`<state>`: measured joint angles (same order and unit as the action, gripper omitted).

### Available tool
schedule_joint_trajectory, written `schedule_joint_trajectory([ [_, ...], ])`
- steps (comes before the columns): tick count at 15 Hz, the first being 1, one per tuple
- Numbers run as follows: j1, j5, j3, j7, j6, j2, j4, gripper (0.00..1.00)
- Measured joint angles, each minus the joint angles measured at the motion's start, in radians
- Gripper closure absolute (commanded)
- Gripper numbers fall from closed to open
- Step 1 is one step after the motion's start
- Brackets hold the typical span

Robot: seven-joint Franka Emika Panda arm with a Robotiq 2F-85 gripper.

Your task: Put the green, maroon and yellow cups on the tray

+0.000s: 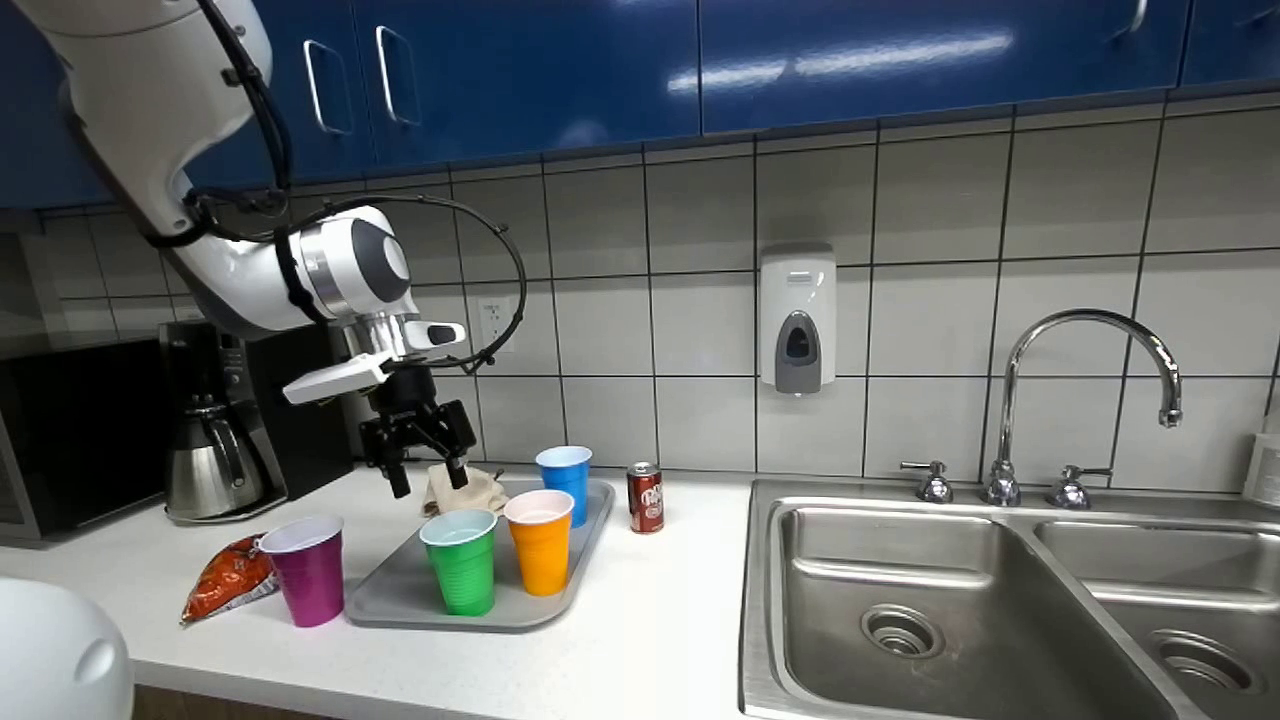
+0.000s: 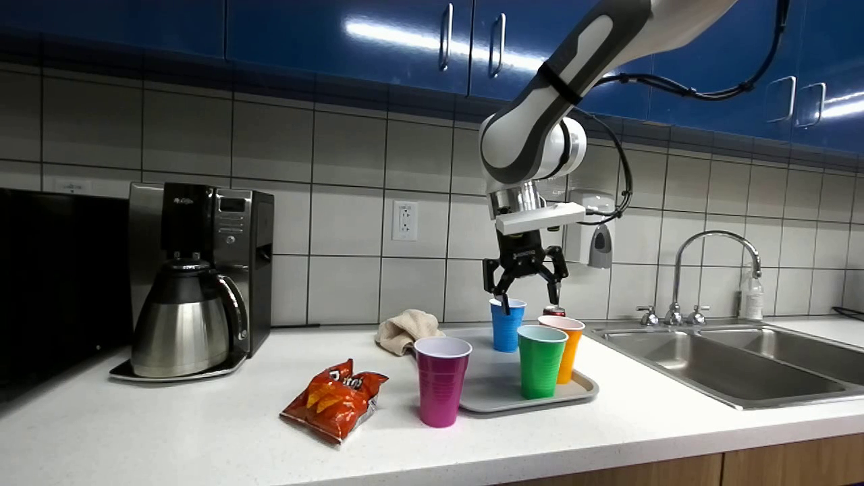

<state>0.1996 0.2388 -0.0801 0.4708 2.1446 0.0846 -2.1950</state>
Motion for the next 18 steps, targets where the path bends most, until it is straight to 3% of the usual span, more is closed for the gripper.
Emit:
schedule_joint_trajectory([
  [18,0.025,-0.036,-0.076,-0.027,0.028,0.013,0.005,0.0],
])
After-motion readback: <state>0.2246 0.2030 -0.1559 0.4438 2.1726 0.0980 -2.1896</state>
